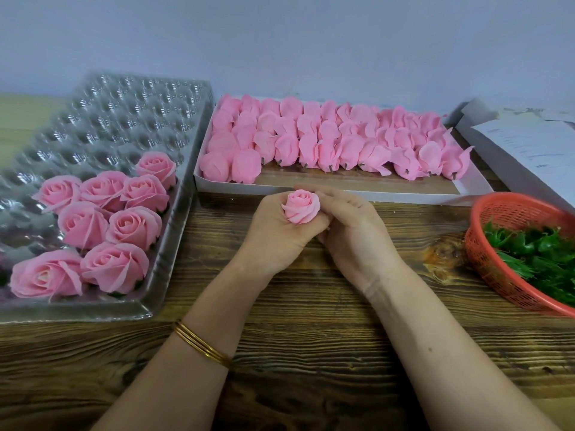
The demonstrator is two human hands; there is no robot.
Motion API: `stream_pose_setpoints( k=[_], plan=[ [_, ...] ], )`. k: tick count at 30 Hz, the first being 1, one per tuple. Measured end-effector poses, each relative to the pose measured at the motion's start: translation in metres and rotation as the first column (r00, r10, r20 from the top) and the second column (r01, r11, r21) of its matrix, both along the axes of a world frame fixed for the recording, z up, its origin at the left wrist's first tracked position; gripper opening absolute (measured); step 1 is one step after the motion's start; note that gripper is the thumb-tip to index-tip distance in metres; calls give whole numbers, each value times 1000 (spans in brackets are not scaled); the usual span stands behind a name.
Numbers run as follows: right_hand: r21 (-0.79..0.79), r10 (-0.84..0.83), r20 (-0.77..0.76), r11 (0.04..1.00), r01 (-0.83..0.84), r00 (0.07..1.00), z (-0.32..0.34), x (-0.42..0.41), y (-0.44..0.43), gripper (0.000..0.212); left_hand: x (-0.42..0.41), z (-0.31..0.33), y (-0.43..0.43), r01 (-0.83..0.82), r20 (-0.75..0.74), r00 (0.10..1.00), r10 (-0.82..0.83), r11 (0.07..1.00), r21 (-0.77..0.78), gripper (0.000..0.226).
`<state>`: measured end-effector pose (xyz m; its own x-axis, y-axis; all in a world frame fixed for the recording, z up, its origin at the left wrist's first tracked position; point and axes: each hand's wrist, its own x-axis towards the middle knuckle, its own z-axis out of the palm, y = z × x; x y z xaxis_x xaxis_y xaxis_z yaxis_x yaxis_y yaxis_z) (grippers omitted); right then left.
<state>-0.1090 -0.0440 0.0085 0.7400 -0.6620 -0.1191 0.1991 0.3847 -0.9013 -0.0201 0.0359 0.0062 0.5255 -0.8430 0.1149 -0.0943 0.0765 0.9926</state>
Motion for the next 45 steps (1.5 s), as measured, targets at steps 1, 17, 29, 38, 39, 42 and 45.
stream_pose_setpoints(
  k=[1, 17, 29, 38, 39, 42, 45],
  plan=[
    [-4, -4, -10, 1000, 4, 1000, 0, 0, 0, 25, 0, 0, 0, 1, -1, 1000, -1, 1000, 1, 16],
    [42, 31, 59, 999, -34, 998, 4, 0, 6, 32, 1, -1, 0, -19, -3, 1000, 19, 1000, 2, 13],
    [61, 12, -22, 998, -11, 1000, 6, 0, 4, 25, 1, 1, 0, 0, -10, 1000, 0, 1000, 2, 23],
    [-8, -83, 105, 996, 85, 991, 15, -7, -5, 10, 0, 0, 0, 49, 65, 996, -53, 997, 65, 22],
    [-40, -56, 115, 997, 61, 992, 16, -8, -5, 10, -1, 0, 0, 66, 69, 995, -71, 995, 78, 23],
    [-142, 32, 98, 990, -18, 995, 18, -10, -3, 13, -1, -1, 0, 117, 47, 991, -122, 988, 98, 18],
    [-221, 81, 35, 973, -71, 996, 21, -11, 1, 18, 0, -5, 1, 140, 21, 990, -143, 985, 97, 10]
  ],
)
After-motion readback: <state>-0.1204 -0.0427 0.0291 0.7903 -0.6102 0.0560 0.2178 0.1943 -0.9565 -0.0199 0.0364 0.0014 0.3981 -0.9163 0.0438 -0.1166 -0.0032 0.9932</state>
